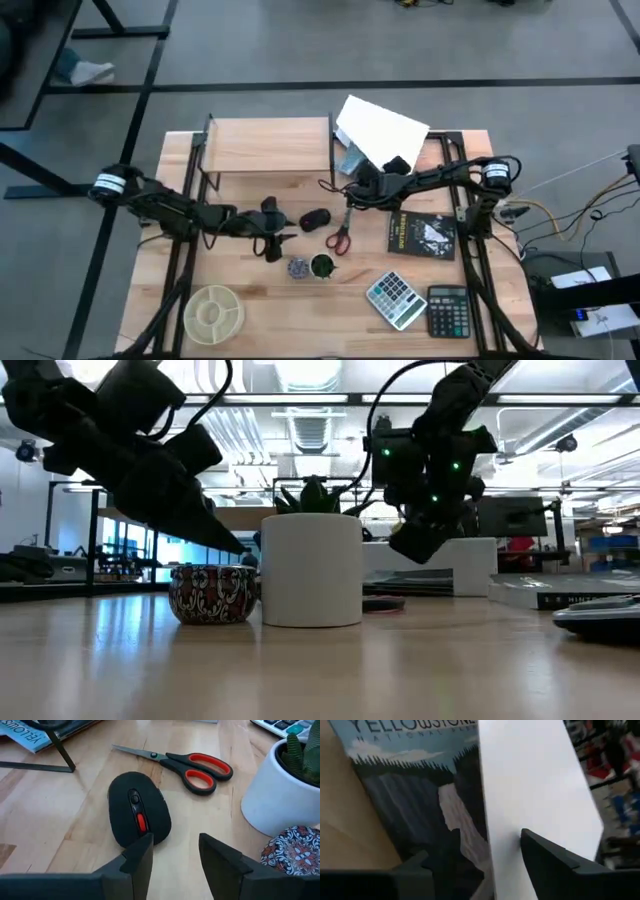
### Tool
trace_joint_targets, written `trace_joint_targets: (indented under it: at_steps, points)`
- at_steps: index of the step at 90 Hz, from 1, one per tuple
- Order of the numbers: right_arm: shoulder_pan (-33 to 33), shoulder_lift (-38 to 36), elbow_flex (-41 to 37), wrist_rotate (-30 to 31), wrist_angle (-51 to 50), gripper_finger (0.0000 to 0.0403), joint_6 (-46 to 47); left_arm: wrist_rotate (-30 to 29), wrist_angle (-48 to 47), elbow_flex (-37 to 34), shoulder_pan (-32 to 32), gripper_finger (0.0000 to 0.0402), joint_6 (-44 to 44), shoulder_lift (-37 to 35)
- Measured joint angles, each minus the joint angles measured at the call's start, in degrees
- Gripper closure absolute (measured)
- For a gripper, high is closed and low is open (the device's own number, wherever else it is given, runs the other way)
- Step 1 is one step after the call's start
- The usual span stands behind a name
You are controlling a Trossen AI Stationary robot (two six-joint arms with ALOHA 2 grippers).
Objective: Stock shelves
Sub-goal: Adjust the white file holder
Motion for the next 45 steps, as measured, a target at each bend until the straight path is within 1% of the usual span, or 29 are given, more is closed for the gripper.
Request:
trace_joint_targets:
  at_steps: [17, 25, 37, 45]
  points:
    - [-0.23, 0.04, -0.03, 2.41, 0.17, 0.0224, -9.62, 0.0, -0.02, 0.0, -0.01, 0.0248, -0.02, 0.0]
    - [-0.94, 0.04, -0.23, 2.31, 0.15, 0.0224, -10.37, 0.0, 0.17, 0.0, -0.01, 0.0247, -0.02, 0.0]
    - [-1.47, 0.04, -1.02, 0.43, 0.82, 0.0226, -9.36, 0.0, 0.17, 0.0, -0.01, 0.0248, -0.02, 0.0]
    - [-1.41, 0.04, -2.35, 0.82, 1.78, 0.0238, -9.32, 0.0, 0.15, 0.0, -0.01, 0.0253, -0.02, 0.0]
